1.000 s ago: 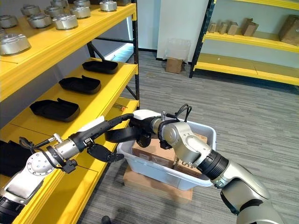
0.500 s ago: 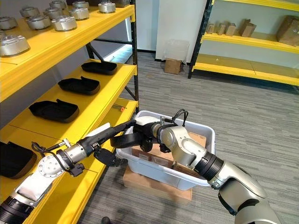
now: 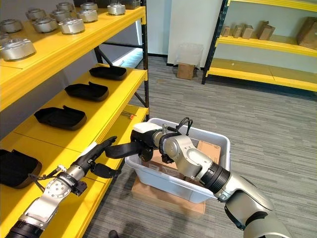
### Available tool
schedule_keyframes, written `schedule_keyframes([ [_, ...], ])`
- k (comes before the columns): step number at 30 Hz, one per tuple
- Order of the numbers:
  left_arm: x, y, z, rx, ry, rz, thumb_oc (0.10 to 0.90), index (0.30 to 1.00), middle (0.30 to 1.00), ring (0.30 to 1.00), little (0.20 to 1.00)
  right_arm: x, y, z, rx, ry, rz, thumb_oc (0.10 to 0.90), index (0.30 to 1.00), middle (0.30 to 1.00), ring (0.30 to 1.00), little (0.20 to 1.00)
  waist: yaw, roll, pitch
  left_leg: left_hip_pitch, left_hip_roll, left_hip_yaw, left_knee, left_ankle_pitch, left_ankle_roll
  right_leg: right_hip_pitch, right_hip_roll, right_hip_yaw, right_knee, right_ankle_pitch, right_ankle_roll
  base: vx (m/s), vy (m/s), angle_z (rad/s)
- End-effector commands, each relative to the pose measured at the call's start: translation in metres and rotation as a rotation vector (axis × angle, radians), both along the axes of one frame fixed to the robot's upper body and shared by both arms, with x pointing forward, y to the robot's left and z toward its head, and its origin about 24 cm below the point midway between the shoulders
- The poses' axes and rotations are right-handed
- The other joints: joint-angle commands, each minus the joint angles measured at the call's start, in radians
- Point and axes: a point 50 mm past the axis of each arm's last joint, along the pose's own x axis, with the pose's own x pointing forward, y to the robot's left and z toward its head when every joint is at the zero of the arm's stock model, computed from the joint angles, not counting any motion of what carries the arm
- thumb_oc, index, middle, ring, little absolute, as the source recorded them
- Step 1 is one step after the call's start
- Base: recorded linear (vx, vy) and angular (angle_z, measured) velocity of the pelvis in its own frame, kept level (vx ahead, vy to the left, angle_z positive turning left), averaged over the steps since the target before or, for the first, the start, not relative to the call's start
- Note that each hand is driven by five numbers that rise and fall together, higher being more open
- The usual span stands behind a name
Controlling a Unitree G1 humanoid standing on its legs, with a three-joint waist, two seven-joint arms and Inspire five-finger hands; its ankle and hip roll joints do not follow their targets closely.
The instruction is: Move parts from the plastic box to the shelf.
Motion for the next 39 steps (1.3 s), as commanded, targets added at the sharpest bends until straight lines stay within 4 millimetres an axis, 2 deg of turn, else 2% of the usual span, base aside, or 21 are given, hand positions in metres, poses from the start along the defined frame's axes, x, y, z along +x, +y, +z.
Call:
schedule_keyframes([
  [1, 0.027, -0.007, 0.056, 0.052, -0.275, -0.065, 0.900, 1.000, 1.000, 1.000, 1.000, 0.002, 0.024, 0.092, 0.209, -0.355, 0.068, 0.400, 0.300, 0.300, 0.300, 0.300, 0.026, -0.034, -0.027, 0.095, 0.033, 0.019, 0.012, -0.131, -0.018, -0.072, -0.012, -0.016, 0.005, -0.003, 0.013, 0.01, -0.010, 0.03],
  [10, 0.028, -0.031, 0.065, 0.041, -0.296, -0.214, 0.900, 1.000, 1.000, 1.000, 1.000, 0.001, 0.032, 0.097, 0.209, -0.352, 0.091, 0.400, 0.300, 0.300, 0.300, 0.300, 0.021, -0.038, -0.031, 0.098, 0.037, 0.023, 0.013, -0.136, -0.020, -0.072, -0.013, -0.013, 0.005, -0.002, 0.014, 0.00, 0.000, 0.00],
  [19, 0.031, -0.066, 0.100, 0.195, -0.434, -0.464, 0.900, 1.000, 1.000, 1.000, 1.000, -0.004, 0.048, 0.081, 0.107, -0.318, 0.156, 0.400, 0.300, 0.300, 0.300, 0.300, 0.003, -0.035, -0.039, 0.100, 0.043, 0.041, 0.013, -0.135, -0.020, -0.078, -0.013, -0.005, 0.004, 0.000, 0.019, 0.00, 0.000, 0.00],
  [20, 0.033, -0.071, 0.111, 0.255, -0.464, -0.486, 0.900, 1.000, 1.000, 1.000, 1.000, -0.004, 0.052, 0.076, 0.075, -0.304, 0.164, 0.400, 0.300, 0.300, 0.300, 0.300, -0.003, -0.031, -0.042, 0.101, 0.045, 0.047, 0.012, -0.133, -0.020, -0.080, -0.013, -0.003, 0.005, 0.000, 0.020, 0.00, 0.019, -0.04],
  [23, 0.042, -0.056, 0.122, 0.260, -0.493, -0.373, 0.900, 1.000, 1.000, 1.000, 1.000, -0.004, 0.050, 0.074, 0.057, -0.295, 0.161, 0.400, 0.300, 0.300, 0.300, 0.300, -0.005, -0.031, -0.044, 0.100, 0.045, 0.048, 0.012, -0.131, -0.021, -0.082, -0.013, 0.001, 0.004, -0.001, 0.021, 0.00, 0.005, -0.08],
  [29, 0.043, -0.046, 0.129, 0.234, -0.533, -0.309, 0.900, 1.000, 1.000, 1.000, 1.000, -0.004, 0.048, 0.073, 0.050, -0.305, 0.150, 0.400, 0.300, 0.300, 0.300, 0.300, -0.001, -0.033, -0.041, 0.102, 0.046, 0.047, 0.012, -0.129, -0.023, -0.080, -0.014, -0.002, 0.005, 0.000, 0.019, 0.00, -0.001, -0.01],
  [34, 0.043, -0.033, 0.143, 0.201, -0.604, -0.215, 0.900, 1.000, 1.000, 1.000, 1.000, -0.002, 0.048, 0.076, 0.062, -0.289, 0.142, 0.400, 0.300, 0.300, 0.300, 0.300, 0.005, -0.039, -0.046, 0.103, 0.047, 0.041, 0.009, -0.127, -0.027, -0.075, -0.014, -0.008, 0.005, -0.003, 0.018, 0.00, 0.000, 0.00],
  [39, 0.044, -0.032, 0.145, 0.176, -0.607, -0.209, 0.900, 1.000, 1.000, 1.000, 1.000, -0.002, 0.050, 0.080, 0.074, -0.301, 0.136, 0.400, 0.300, 0.300, 0.300, 0.300, 0.007, -0.042, -0.045, 0.102, 0.047, 0.038, 0.010, -0.127, -0.027, -0.076, -0.013, -0.010, 0.006, -0.002, 0.017, 0.00, 0.000, 0.00],
])
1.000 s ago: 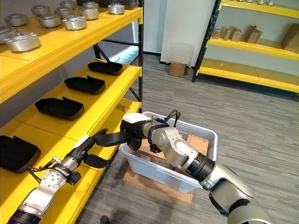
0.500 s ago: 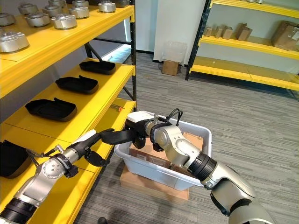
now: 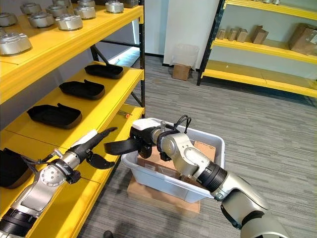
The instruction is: Move parts from the plastic box to the shelf.
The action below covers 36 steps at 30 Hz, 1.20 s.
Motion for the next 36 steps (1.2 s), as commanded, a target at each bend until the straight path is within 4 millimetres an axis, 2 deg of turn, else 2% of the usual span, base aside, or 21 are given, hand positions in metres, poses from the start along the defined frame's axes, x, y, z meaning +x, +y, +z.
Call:
schedule_keyframes([
  [1, 0.020, -0.028, 0.085, -0.073, -0.390, -0.128, 0.900, 1.000, 1.000, 1.000, 1.000, 0.000, 0.037, 0.077, 0.103, -0.279, 0.127, 0.400, 0.300, 0.300, 0.300, 0.300, 0.030, 0.001, -0.044, 0.100, 0.043, 0.027, 0.010, -0.121, -0.024, -0.070, -0.015, -0.013, 0.006, -0.003, 0.017, 0.00, 0.000, 0.00],
  [7, 0.027, -0.011, 0.083, -0.029, -0.401, -0.012, 0.900, 1.000, 1.000, 1.000, 1.000, -0.001, 0.035, 0.087, 0.165, -0.285, 0.114, 0.400, 0.300, 0.300, 0.300, 0.300, 0.023, -0.001, -0.048, 0.104, 0.043, 0.026, 0.010, -0.121, -0.026, -0.067, -0.013, -0.006, 0.006, -0.007, 0.016, 0.00, 0.000, 0.00],
  [9, 0.026, -0.015, 0.085, -0.027, -0.393, -0.062, 0.900, 1.000, 1.000, 1.000, 1.000, 0.000, 0.035, 0.088, 0.173, -0.289, 0.106, 0.400, 0.300, 0.300, 0.300, 0.300, 0.025, 0.002, -0.044, 0.103, 0.041, 0.025, 0.012, -0.122, -0.023, -0.067, -0.012, -0.008, 0.007, -0.006, 0.014, 0.00, 0.000, 0.00],
  [13, 0.019, -0.029, 0.078, -0.031, -0.327, -0.181, 0.900, 1.000, 1.000, 1.000, 1.000, 0.001, 0.035, 0.087, 0.165, -0.286, 0.088, 0.400, 0.300, 0.300, 0.300, 0.300, 0.032, 0.004, -0.042, 0.099, 0.040, 0.023, 0.018, -0.129, -0.021, -0.068, -0.013, -0.012, 0.010, -0.009, 0.013, 0.00, 0.000, 0.00],
  [22, 0.013, -0.050, 0.069, -0.017, -0.205, -0.321, 0.900, 1.000, 1.000, 1.000, 1.000, 0.002, 0.035, 0.091, 0.161, -0.289, 0.085, 0.400, 0.300, 0.300, 0.300, 0.300, 0.033, 0.014, -0.041, 0.098, 0.037, 0.027, 0.023, -0.132, -0.017, -0.069, -0.014, -0.013, 0.013, -0.007, 0.016, 0.00, 0.000, 0.00],
  [23, 0.015, -0.053, 0.058, 0.027, -0.163, -0.337, 0.900, 1.000, 1.000, 1.000, 1.000, 0.001, 0.041, 0.089, 0.163, -0.292, 0.103, 0.400, 0.300, 0.300, 0.300, 0.300, 0.028, 0.012, -0.043, 0.093, 0.036, 0.024, 0.018, -0.130, -0.015, -0.076, -0.010, -0.009, 0.012, -0.006, 0.014, 0.00, 0.000, 0.00],
  [29, 0.013, -0.069, 0.045, 0.018, -0.113, -0.360, 0.900, 1.000, 1.000, 1.000, 1.000, -0.006, 0.042, 0.087, 0.170, -0.307, 0.135, 0.400, 0.300, 0.300, 0.300, 0.300, 0.016, 0.015, -0.033, 0.089, 0.040, 0.032, 0.023, -0.133, -0.014, -0.083, -0.008, 0.000, 0.015, -0.006, 0.013, -0.01, 0.003, -0.03],
  [36, 0.018, -0.069, 0.028, -0.013, -0.041, -0.282, 0.900, 1.000, 1.000, 1.000, 1.000, -0.003, 0.041, 0.090, 0.181, -0.318, 0.135, 0.400, 0.300, 0.300, 0.300, 0.300, 0.011, 0.013, -0.030, 0.090, 0.042, 0.033, 0.027, -0.131, -0.015, -0.081, -0.006, 0.001, 0.016, -0.006, 0.012, 0.00, 0.000, 0.00],
])
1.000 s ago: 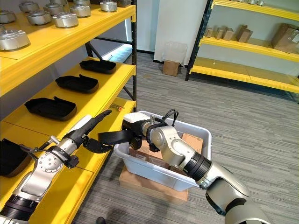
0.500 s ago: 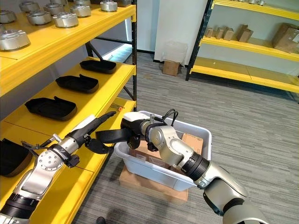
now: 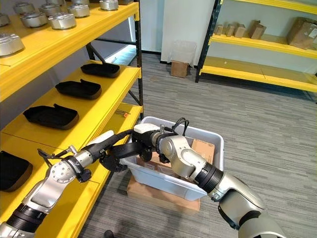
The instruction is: Move parts from the plastic box to the shelf.
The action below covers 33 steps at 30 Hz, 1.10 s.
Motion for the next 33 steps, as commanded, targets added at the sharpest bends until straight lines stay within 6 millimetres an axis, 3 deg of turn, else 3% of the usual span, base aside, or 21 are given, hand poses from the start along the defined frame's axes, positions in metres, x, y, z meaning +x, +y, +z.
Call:
schedule_keyframes([
  [1, 0.017, -0.030, 0.039, -0.062, -0.171, -0.089, 0.900, 1.000, 1.000, 1.000, 1.000, -0.006, 0.046, 0.100, 0.204, -0.380, 0.188, 0.400, 0.300, 0.300, 0.300, 0.300, 0.020, -0.005, -0.032, 0.095, 0.036, 0.028, 0.027, -0.134, -0.011, -0.070, -0.012, -0.005, 0.016, -0.006, 0.014, 0.00, 0.000, 0.00],
  [10, 0.019, -0.033, 0.024, -0.065, -0.110, -0.053, 0.900, 1.000, 1.000, 1.000, 1.000, -0.006, 0.048, 0.106, 0.227, -0.392, 0.188, 0.400, 0.300, 0.300, 0.300, 0.300, 0.020, -0.009, -0.029, 0.092, 0.036, 0.025, 0.034, -0.137, -0.011, -0.070, -0.009, 0.000, 0.017, -0.008, 0.011, 0.00, 0.000, 0.00],
  [33, 0.024, -0.042, 0.022, 0.052, -0.081, -0.068, 0.900, 1.000, 1.000, 1.000, 1.000, -0.011, 0.045, 0.123, 0.322, -0.432, 0.203, 0.400, 0.300, 0.300, 0.300, 0.300, -0.004, -0.007, -0.024, 0.094, 0.034, 0.027, 0.050, -0.150, -0.007, -0.077, -0.003, 0.026, 0.030, -0.016, 0.009, 0.00, 0.000, 0.00],
])
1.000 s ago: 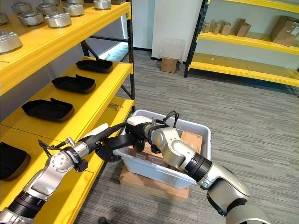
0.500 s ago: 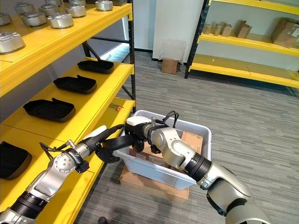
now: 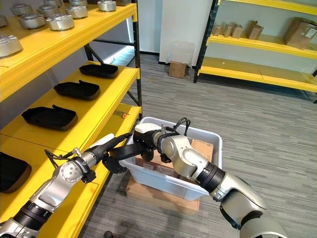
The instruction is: Move parts from the plastic box to the shelf.
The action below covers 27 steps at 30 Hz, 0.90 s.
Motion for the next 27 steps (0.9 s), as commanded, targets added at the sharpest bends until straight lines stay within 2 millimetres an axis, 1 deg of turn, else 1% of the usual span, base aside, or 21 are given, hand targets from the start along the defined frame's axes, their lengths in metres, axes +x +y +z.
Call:
schedule_keyframes([
  [1, 0.019, -0.043, 0.035, 0.013, -0.145, -0.174, 0.596, 0.575, 0.575, 0.575, 0.575, -0.011, 0.046, 0.123, 0.328, -0.434, 0.195, 0.400, 0.300, 0.300, 0.300, 0.300, 0.017, -0.006, -0.022, 0.088, 0.032, 0.026, 0.052, -0.150, -0.007, -0.076, -0.006, 0.010, 0.031, -0.016, 0.008, 0.01, 0.005, -0.03],
  [2, 0.019, -0.043, 0.036, 0.014, -0.145, -0.176, 0.545, 0.503, 0.503, 0.503, 0.503, -0.012, 0.046, 0.124, 0.331, -0.434, 0.195, 0.400, 0.300, 0.300, 0.300, 0.300, 0.017, -0.006, -0.022, 0.088, 0.033, 0.027, 0.053, -0.151, -0.007, -0.076, -0.006, 0.010, 0.031, -0.016, 0.008, 0.00, 0.000, 0.00],
  [3, 0.019, -0.043, 0.036, 0.014, -0.145, -0.176, 0.545, 0.503, 0.503, 0.503, 0.503, -0.012, 0.046, 0.124, 0.331, -0.434, 0.195, 0.400, 0.300, 0.300, 0.300, 0.300, 0.017, -0.006, -0.022, 0.088, 0.033, 0.027, 0.053, -0.151, -0.007, -0.076, -0.006, 0.010, 0.031, -0.016, 0.008, 0.00, 0.000, 0.00],
  [4, 0.019, -0.046, 0.037, 0.006, -0.146, -0.187, 0.400, 0.300, 0.300, 0.300, 0.300, -0.013, 0.046, 0.125, 0.358, -0.437, 0.198, 0.400, 0.300, 0.300, 0.300, 0.300, 0.013, -0.005, -0.022, 0.090, 0.032, 0.026, 0.053, -0.152, -0.006, -0.076, -0.005, 0.014, 0.031, -0.016, 0.008, 0.00, 0.000, 0.00],
  [7, 0.018, -0.049, 0.041, -0.028, -0.181, -0.189, 0.400, 0.300, 0.300, 0.300, 0.300, -0.015, 0.046, 0.129, 0.396, -0.453, 0.199, 0.400, 0.300, 0.300, 0.300, 0.300, 0.010, -0.003, -0.018, 0.089, 0.034, 0.029, 0.057, -0.154, -0.006, -0.078, -0.005, 0.015, 0.034, -0.017, 0.007, 0.00, 0.000, 0.00],
  [10, 0.019, -0.052, 0.043, -0.047, -0.178, -0.188, 0.400, 0.300, 0.300, 0.300, 0.300, -0.017, 0.046, 0.132, 0.425, -0.458, 0.200, 0.400, 0.300, 0.300, 0.300, 0.300, 0.009, -0.002, -0.015, 0.088, 0.033, 0.031, 0.059, -0.156, -0.005, -0.080, -0.007, 0.014, 0.036, -0.017, 0.007, -0.01, 0.003, -0.03],
  [16, 0.019, -0.054, 0.041, -0.057, -0.178, -0.187, 0.400, 0.300, 0.300, 0.300, 0.300, -0.020, 0.043, 0.140, 0.460, -0.481, 0.196, 0.400, 0.300, 0.300, 0.300, 0.300, 0.005, -0.002, -0.013, 0.086, 0.036, 0.033, 0.062, -0.159, -0.006, -0.082, -0.007, 0.015, 0.037, -0.018, 0.007, -0.02, -0.003, -0.01],
  [27, 0.022, -0.057, 0.049, -0.076, -0.219, -0.182, 0.400, 0.300, 0.300, 0.300, 0.300, -0.022, 0.043, 0.141, 0.489, -0.488, 0.195, 0.400, 0.300, 0.300, 0.300, 0.300, -0.001, -0.003, -0.016, 0.094, 0.039, 0.040, 0.059, -0.160, -0.007, -0.079, -0.008, 0.018, 0.034, -0.017, 0.007, 0.00, 0.000, 0.00],
])
